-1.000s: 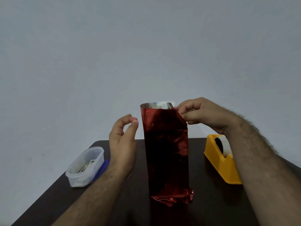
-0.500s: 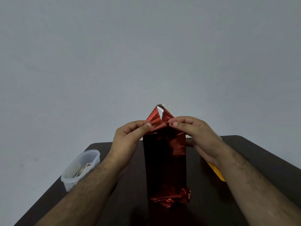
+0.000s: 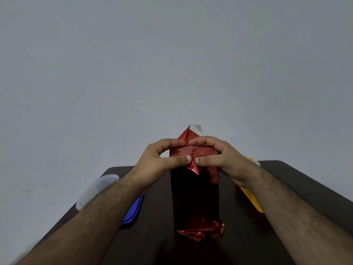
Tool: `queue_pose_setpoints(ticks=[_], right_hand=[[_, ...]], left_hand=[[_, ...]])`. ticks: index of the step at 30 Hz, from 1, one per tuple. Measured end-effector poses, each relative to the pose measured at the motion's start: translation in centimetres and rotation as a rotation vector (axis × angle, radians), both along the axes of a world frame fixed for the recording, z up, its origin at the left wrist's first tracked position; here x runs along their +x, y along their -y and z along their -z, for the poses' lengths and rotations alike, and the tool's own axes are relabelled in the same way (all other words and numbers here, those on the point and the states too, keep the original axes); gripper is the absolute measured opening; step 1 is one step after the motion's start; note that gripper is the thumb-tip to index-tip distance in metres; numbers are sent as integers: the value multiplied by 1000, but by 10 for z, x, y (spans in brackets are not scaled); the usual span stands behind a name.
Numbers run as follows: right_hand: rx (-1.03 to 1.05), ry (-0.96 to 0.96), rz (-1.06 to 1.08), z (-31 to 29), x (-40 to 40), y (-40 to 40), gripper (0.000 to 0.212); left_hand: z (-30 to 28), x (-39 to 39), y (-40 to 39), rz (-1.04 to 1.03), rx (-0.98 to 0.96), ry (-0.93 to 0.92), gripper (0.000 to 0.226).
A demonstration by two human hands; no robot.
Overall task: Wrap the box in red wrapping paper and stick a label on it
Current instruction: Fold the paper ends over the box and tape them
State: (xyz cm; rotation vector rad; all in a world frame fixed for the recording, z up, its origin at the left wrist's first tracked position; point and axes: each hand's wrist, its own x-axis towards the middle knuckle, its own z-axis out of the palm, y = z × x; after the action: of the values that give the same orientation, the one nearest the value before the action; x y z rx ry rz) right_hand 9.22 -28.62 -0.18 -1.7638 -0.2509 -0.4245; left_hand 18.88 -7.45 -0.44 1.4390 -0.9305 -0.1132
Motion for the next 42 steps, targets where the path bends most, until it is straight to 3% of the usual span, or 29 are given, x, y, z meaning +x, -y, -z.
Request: queue_pose_setpoints(ticks=[11,15,22,28,30,35,42], right_hand=[[-17,46,34,3,-3,-2,56],[-18,64,24,8,-2,0,67],[-5,77,32,11,-1,1,64],[-4,89,39,13,-1,0,66],[5,85,35,13,-2,0,66],[17,89,51,15,0,-2,63],[4,81,33,16,0,1,75]], left_hand=[[-4,1,6,23,73,41,57],[-2,13,8,-23,154,152,64],[-16,16,12,-53,308,308,68],[-21,15,9,-160,351,459,93],[-19,17,9,-165,318,510,89],[-15,10,16,-87,181,438,63],[-10,8,20,-125,266,416,73]])
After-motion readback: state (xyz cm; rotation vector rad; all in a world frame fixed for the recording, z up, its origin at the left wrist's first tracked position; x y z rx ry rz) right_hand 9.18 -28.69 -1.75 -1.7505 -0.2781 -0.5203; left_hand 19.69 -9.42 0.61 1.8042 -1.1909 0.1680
